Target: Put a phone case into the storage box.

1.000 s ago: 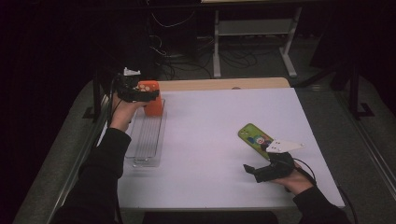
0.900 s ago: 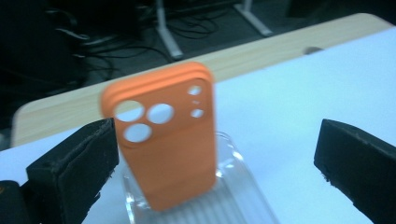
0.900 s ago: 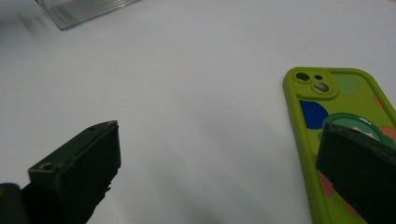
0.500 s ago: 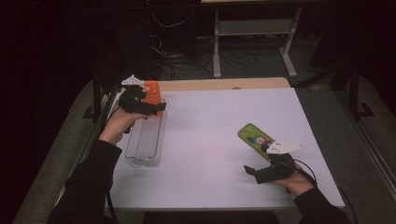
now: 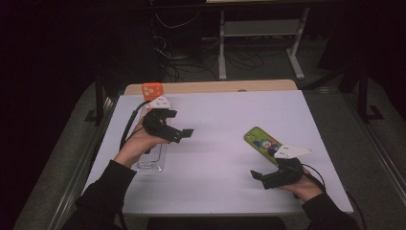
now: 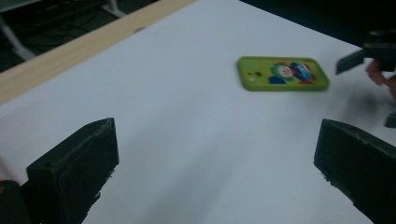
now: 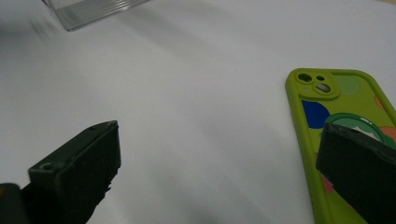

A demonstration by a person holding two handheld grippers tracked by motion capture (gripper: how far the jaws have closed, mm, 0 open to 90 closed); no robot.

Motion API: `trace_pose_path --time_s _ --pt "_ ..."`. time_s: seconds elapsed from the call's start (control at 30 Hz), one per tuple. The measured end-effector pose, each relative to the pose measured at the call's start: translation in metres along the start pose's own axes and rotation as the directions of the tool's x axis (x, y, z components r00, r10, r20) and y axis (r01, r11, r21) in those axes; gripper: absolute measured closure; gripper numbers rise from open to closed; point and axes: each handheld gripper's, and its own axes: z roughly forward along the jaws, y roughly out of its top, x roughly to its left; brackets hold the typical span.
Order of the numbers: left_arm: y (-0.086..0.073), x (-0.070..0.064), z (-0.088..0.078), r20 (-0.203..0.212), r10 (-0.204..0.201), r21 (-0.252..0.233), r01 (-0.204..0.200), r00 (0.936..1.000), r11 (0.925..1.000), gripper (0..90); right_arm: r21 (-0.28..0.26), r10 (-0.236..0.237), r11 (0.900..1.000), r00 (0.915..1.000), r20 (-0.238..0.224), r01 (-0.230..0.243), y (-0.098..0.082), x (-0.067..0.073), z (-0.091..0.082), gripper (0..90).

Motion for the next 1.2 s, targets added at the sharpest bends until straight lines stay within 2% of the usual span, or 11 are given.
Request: trace_pose_path --time_s 0.27,0.3,0.47,0.5,0.57,0.6,0.7,0.8,0.93,1.2 --pt "-0.014 -0.026 0.020 0.065 0.035 0.030 -0.037 0.9973 0.9989 0.0 0.009 -0.005 1.000 0.9999 -0.010 0.005 0.002 0.000 0.001 0.0" --pt "-0.016 -0.028 0.022 0.075 0.054 0.039 -0.057 0.9957 0.9976 0.0 0.008 -0.002 1.000 0.9999 -0.012 0.003 0.002 0.001 0.001 0.0" --pt "-0.031 -0.040 0.031 0.088 0.062 0.037 -0.066 0.9942 0.9972 0.0 0.016 -0.005 1.000 0.9996 -0.027 0.005 0.007 0.000 -0.002 0.0" --pt "-0.034 -0.042 0.032 0.089 0.054 0.034 -0.058 0.9945 0.9978 0.0 0.017 -0.002 1.000 0.9997 -0.026 0.002 0.009 0.000 -0.003 0.0" --pt "-0.039 -0.045 0.033 0.095 0.075 0.037 -0.079 0.9927 0.9962 0.0 0.016 0.001 1.000 0.9997 -0.022 0.000 0.012 0.000 -0.004 0.0" --pt "-0.041 -0.047 0.034 0.098 0.071 0.034 -0.074 0.9927 0.9967 0.0 0.021 -0.003 1.000 0.9999 -0.011 0.003 0.014 -0.001 -0.005 0.0" --pt "-0.048 -0.050 0.034 0.096 0.094 0.039 -0.099 0.9909 0.9944 0.0 0.030 -0.004 1.000 1.0000 -0.005 0.004 0.021 -0.003 -0.007 0.0" --pt "-0.052 -0.052 0.037 0.097 0.078 0.024 -0.080 0.9922 0.9965 0.0 0.055 -0.008 0.998 1.0000 -0.001 0.008 0.026 -0.006 -0.008 0.0" --pt "-0.055 -0.054 0.040 0.115 0.097 0.034 -0.102 0.9886 0.9942 0.0 0.087 -0.005 0.996 0.9999 0.012 0.004 0.035 -0.012 -0.010 0.0" --pt "-0.058 -0.053 0.043 0.127 0.091 0.046 -0.098 0.9877 0.9942 0.0 0.110 0.006 0.994 0.9992 0.039 -0.011 0.050 -0.033 -0.009 0.0"
